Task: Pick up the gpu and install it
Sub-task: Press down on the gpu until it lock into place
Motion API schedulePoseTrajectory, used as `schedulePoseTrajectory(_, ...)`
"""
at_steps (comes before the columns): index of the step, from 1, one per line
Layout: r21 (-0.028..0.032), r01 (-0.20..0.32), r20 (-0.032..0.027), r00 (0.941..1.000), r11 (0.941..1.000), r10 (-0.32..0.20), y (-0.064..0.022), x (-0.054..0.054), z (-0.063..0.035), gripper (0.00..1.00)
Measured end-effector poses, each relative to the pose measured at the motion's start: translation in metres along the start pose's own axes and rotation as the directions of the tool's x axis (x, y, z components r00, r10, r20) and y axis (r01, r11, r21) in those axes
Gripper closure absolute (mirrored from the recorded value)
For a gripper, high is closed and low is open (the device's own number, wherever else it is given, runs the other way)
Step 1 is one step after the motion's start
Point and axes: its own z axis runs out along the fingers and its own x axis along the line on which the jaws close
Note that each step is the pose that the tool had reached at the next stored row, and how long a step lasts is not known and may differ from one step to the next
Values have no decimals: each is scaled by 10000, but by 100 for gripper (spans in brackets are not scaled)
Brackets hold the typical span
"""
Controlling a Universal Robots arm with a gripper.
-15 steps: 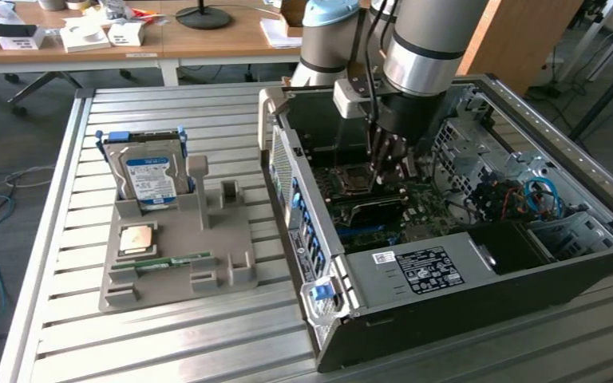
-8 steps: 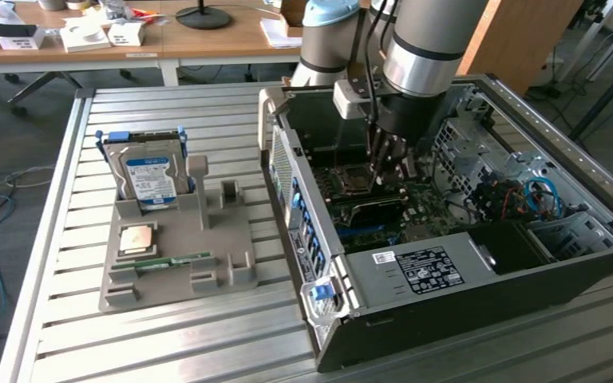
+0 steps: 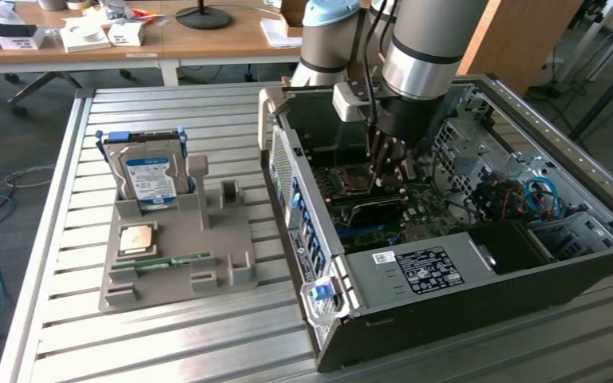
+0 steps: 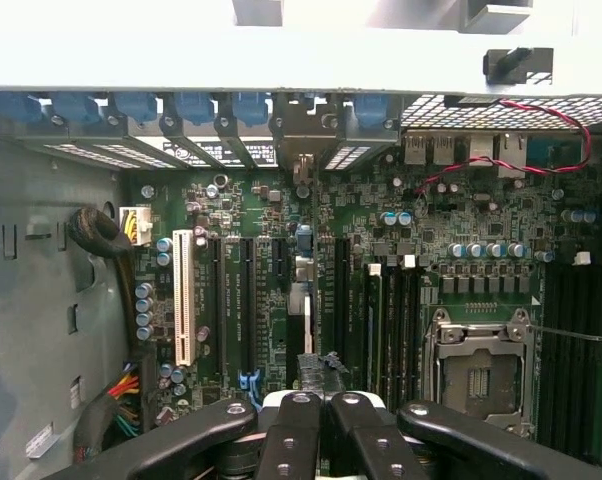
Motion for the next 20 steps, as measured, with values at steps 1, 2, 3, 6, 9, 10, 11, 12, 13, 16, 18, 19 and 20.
schedulePoseTrajectory(1,0,0,0,10000,10000,0,0,0,0,89)
schedulePoseTrajectory(2,0,0,0,10000,10000,0,0,0,0,89)
schedulePoseTrajectory(3,0,0,0,10000,10000,0,0,0,0,89)
schedulePoseTrajectory(6,1,0,-1,10000,10000,0,1,0,1,89)
schedulePoseTrajectory(9,0,0,0,10000,10000,0,1,0,3,89)
schedulePoseTrajectory(10,2,0,5,10000,10000,0,1,0,10,89)
schedulePoseTrajectory(11,1,0,3,10000,10000,0,1,0,11,89)
schedulePoseTrajectory(12,0,0,1,10000,10000,0,1,0,10,89)
schedulePoseTrajectory(13,0,0,1,10000,10000,0,1,0,10,89)
schedulePoseTrajectory(16,0,0,0,10000,10000,0,1,0,10,89)
schedulePoseTrajectory(18,-1,0,0,10000,10000,0,1,0,16,89)
schedulePoseTrajectory(19,-1,0,-1,10000,10000,0,1,1,15,89)
schedulePoseTrajectory(20,-1,0,-2,10000,10000,0,1,1,15,89)
